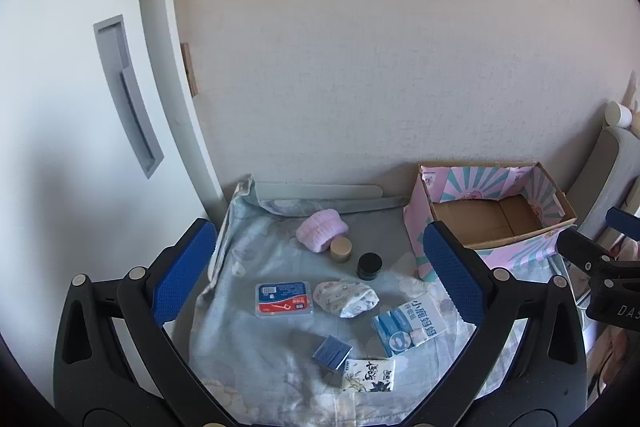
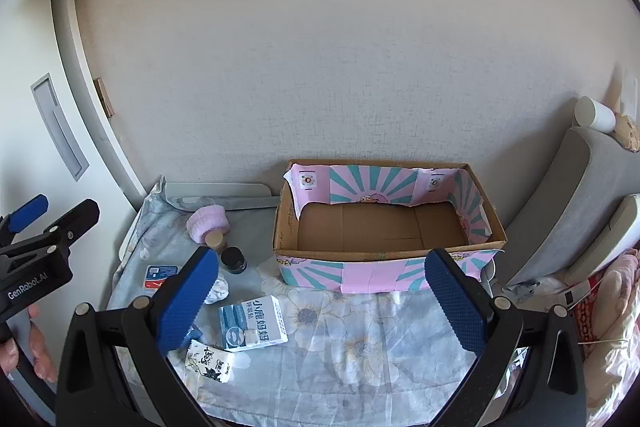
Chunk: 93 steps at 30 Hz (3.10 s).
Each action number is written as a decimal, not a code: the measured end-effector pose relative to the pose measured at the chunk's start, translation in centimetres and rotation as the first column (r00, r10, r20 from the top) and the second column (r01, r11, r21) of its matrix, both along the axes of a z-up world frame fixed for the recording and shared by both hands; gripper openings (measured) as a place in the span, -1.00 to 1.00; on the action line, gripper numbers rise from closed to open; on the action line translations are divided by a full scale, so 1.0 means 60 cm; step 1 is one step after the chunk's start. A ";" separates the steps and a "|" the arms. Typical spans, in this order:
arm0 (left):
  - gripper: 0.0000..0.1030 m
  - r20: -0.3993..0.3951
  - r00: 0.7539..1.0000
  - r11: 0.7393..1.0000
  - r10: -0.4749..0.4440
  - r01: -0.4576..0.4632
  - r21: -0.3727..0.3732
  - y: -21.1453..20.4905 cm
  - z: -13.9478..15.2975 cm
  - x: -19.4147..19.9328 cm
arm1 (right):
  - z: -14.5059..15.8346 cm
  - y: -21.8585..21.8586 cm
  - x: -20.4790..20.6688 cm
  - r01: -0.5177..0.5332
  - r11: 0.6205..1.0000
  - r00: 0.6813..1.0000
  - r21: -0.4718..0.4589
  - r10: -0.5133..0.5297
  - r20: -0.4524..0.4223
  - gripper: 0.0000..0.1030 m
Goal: Organize objects
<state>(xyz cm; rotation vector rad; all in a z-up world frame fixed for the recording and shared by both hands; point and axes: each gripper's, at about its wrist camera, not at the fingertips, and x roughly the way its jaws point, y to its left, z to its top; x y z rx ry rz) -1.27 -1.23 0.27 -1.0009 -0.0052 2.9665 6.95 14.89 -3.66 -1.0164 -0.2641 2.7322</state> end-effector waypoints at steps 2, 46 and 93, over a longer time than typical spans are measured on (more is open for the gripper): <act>0.99 -0.009 1.000 1.000 -0.004 0.004 0.004 0.000 0.001 0.002 | 0.000 0.000 -0.001 0.004 1.000 1.000 0.004 -0.004 -0.002 0.99; 0.99 0.028 1.000 0.999 0.000 -0.001 0.043 -0.021 -0.015 -0.009 | 0.006 0.000 0.009 0.001 1.000 0.998 -0.014 -0.002 -0.055 0.99; 0.99 0.053 0.998 0.999 -0.023 0.021 0.048 -0.020 -0.015 -0.016 | 0.010 -0.026 0.016 0.142 0.990 0.986 0.011 -0.140 -0.092 0.99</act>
